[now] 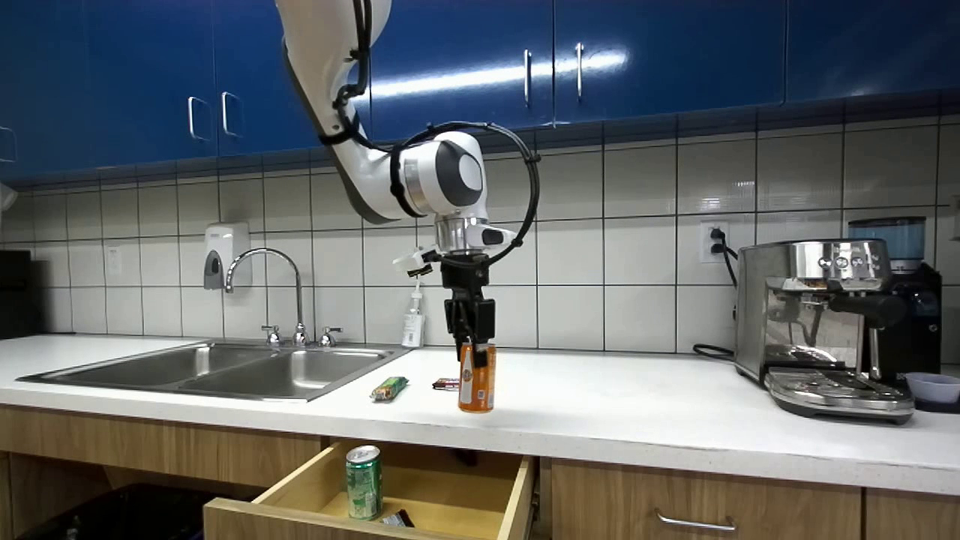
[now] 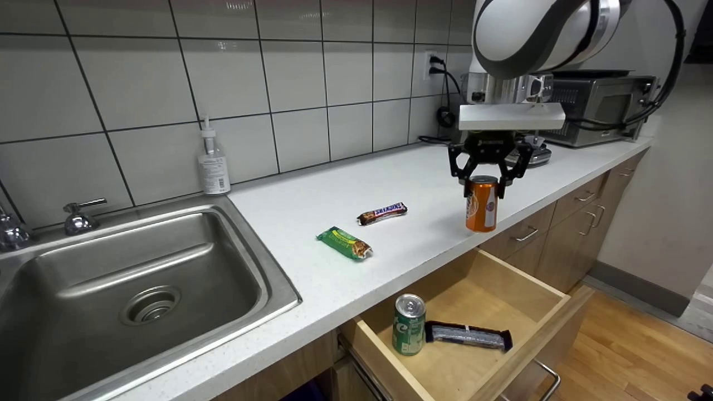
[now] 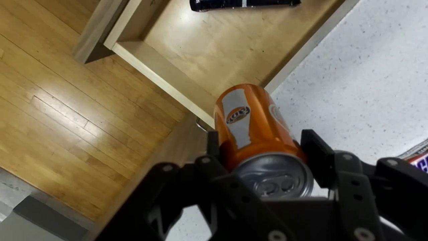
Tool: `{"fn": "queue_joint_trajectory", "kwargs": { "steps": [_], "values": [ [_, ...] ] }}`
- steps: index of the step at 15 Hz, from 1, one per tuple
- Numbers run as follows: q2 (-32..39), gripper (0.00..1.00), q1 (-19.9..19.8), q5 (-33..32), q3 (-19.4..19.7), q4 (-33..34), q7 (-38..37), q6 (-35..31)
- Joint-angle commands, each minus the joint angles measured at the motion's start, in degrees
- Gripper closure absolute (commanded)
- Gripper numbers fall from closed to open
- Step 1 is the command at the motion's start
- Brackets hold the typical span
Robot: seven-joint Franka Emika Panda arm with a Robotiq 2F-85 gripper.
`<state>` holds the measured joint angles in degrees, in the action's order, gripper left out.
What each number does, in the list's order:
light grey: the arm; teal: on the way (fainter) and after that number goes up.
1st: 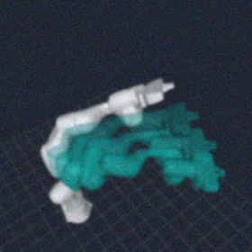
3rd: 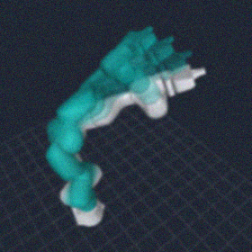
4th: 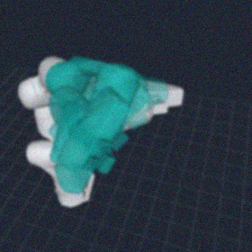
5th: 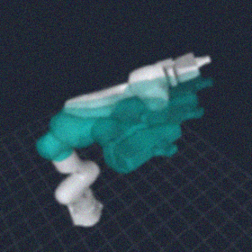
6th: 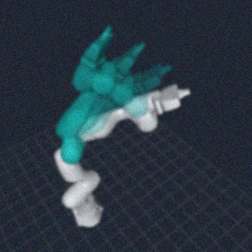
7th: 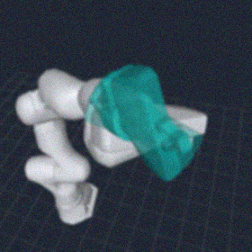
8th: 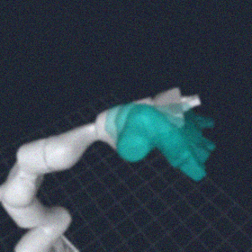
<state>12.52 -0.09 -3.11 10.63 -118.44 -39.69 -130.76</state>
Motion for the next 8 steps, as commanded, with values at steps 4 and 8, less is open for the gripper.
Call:
{"fn": "queue_joint_trajectory", "kwargs": {
  "steps": [4,8],
  "values": [
    [-6.0,0.62,0.2,-3.8,-1.8,-8.2,-0.1,-2.2],
    [-7.2,0.62,0.1,-5.9,-2.1,-11.3,-0.6,-3.7]
  ]
}}
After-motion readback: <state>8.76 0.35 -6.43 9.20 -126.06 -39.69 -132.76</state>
